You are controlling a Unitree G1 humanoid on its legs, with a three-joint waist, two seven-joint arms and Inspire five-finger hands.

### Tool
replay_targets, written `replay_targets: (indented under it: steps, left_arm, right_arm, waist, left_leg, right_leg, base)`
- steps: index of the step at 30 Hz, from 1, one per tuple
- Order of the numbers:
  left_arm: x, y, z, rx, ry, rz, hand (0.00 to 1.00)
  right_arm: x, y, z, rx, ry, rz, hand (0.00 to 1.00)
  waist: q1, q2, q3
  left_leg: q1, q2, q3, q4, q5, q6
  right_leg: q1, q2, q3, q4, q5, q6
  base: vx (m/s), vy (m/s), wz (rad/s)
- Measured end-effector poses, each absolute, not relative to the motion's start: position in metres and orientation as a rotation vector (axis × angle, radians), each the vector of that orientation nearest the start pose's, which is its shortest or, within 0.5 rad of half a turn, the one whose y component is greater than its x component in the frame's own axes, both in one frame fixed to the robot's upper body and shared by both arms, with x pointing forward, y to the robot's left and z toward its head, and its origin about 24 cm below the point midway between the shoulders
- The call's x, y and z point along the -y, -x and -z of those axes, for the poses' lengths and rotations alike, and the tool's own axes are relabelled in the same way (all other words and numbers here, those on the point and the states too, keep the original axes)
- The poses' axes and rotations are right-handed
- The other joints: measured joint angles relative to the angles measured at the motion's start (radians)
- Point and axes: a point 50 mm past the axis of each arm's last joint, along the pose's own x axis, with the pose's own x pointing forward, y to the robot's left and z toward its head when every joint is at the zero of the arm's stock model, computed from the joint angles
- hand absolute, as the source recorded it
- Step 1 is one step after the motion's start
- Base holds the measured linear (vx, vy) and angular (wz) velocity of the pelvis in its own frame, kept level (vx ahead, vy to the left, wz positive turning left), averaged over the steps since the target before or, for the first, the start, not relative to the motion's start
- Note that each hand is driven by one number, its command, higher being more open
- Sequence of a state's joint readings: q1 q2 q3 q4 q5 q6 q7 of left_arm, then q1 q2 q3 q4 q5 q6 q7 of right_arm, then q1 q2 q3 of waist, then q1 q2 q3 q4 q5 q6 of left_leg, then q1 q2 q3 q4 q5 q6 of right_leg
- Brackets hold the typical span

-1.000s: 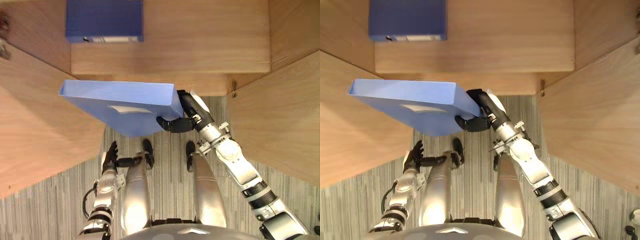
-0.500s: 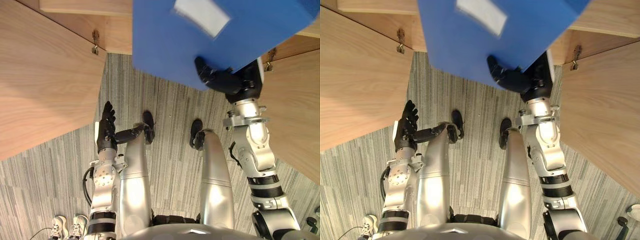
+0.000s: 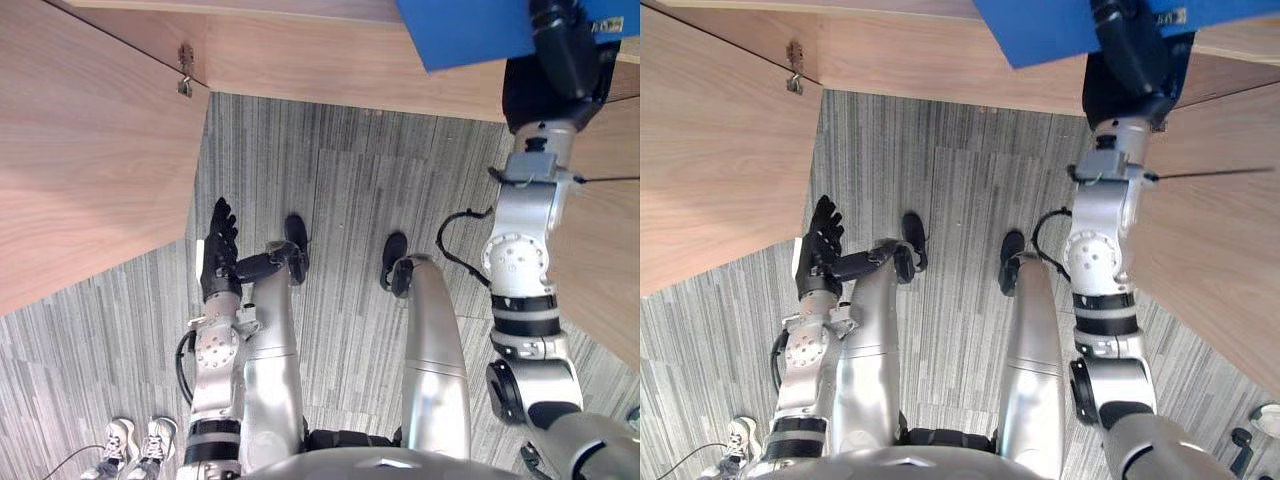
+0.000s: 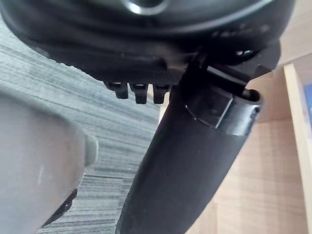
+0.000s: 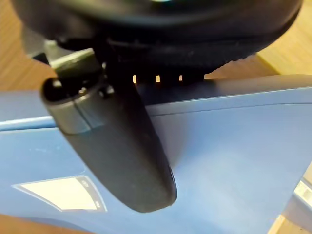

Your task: Walk over to the cabinet, pick up the folder, carry it to the office cabinet, place the folder inside the office cabinet, then close the office cabinet door

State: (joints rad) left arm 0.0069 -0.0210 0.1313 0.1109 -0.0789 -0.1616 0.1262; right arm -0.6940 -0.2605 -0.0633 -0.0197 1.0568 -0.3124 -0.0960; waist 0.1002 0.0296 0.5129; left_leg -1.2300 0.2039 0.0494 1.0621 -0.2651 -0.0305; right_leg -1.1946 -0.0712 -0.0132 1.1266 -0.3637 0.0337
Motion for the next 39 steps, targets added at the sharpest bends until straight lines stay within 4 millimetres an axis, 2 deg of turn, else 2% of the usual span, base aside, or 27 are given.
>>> replay_targets:
  steps: [7,11,15,16,20,23,29,39]
  left_arm:
    - [-0.181,-0.246,-0.019,-0.007,0.109,-0.287,1.00]
    - [-0.176,-0.247,-0.018,-0.013,0.137,-0.284,1.00]
    - [-0.170,-0.250,-0.018,-0.016,0.142,-0.268,1.00]
    - [-0.169,-0.250,-0.018,-0.015,0.145,-0.266,1.00]
    - [-0.163,-0.251,-0.018,-0.018,0.167,-0.263,1.00]
    - [-0.156,-0.252,-0.019,-0.019,0.170,-0.239,1.00]
    - [-0.145,-0.253,-0.019,-0.024,0.171,-0.193,1.00]
    - [-0.136,-0.253,-0.019,-0.034,0.168,-0.145,1.00]
  right_arm:
    - [0.181,-0.336,-0.272,0.772,-1.062,-0.127,0.00]
    - [0.185,-0.347,-0.295,0.771,-1.156,-0.075,0.00]
    - [0.190,-0.357,-0.308,0.747,-1.252,-0.031,0.00]
    - [0.191,-0.357,-0.312,0.749,-1.268,-0.032,1.00]
    - [0.197,-0.363,-0.331,0.748,-1.321,0.010,1.00]
    - [0.207,-0.365,-0.335,0.737,-1.357,0.065,1.00]
    - [0.211,-0.366,-0.339,0.724,-1.389,0.091,1.00]
    - [0.217,-0.360,-0.353,0.770,-1.296,0.080,1.00]
  waist:
    - [0.001,0.002,-0.001]
    - [0.002,0.005,-0.003]
    - [0.003,0.006,-0.004]
    - [0.003,0.006,-0.004]
    - [0.003,0.009,-0.006]
    - [0.008,0.013,-0.010]
    - [0.009,0.020,-0.016]
    - [0.005,0.022,-0.018]
  left_leg:
    - [0.038,-0.002,-0.008,-0.047,0.015,-0.012]
    - [0.047,-0.004,-0.008,-0.092,0.040,-0.016]
    - [0.064,-0.009,-0.016,-0.136,0.063,-0.024]
    - [0.065,-0.011,-0.016,-0.146,0.068,-0.024]
    - [0.075,-0.014,-0.029,-0.194,0.101,-0.034]
    - [0.083,-0.017,-0.038,-0.219,0.115,-0.041]
    - [0.098,-0.019,-0.039,-0.253,0.135,-0.044]
    - [0.118,-0.015,-0.038,-0.276,0.144,-0.048]
  right_leg:
    - [0.043,0.000,-0.016,-0.043,0.006,-0.004]
    - [0.049,0.000,-0.024,-0.077,0.021,-0.011]
    - [0.066,-0.002,-0.041,-0.105,0.027,-0.021]
    - [0.066,-0.003,-0.042,-0.110,0.030,-0.022]
    - [0.075,-0.002,-0.062,-0.146,0.046,-0.032]
    - [0.086,-0.003,-0.077,-0.161,0.050,-0.038]
    - [0.097,-0.004,-0.084,-0.182,0.059,-0.046]
    - [0.116,0.000,-0.089,-0.204,0.069,-0.052]
  base:
    - [0.00,0.085,0.04]
    - [0.00,0.082,0.04]
    - [0.00,0.057,0.09]
    - [0.00,0.050,0.11]
    - [0.00,0.054,0.09]
    - [-0.01,0.060,0.12]
    - [0.00,0.057,0.03]
    - [0.00,0.064,0.00]
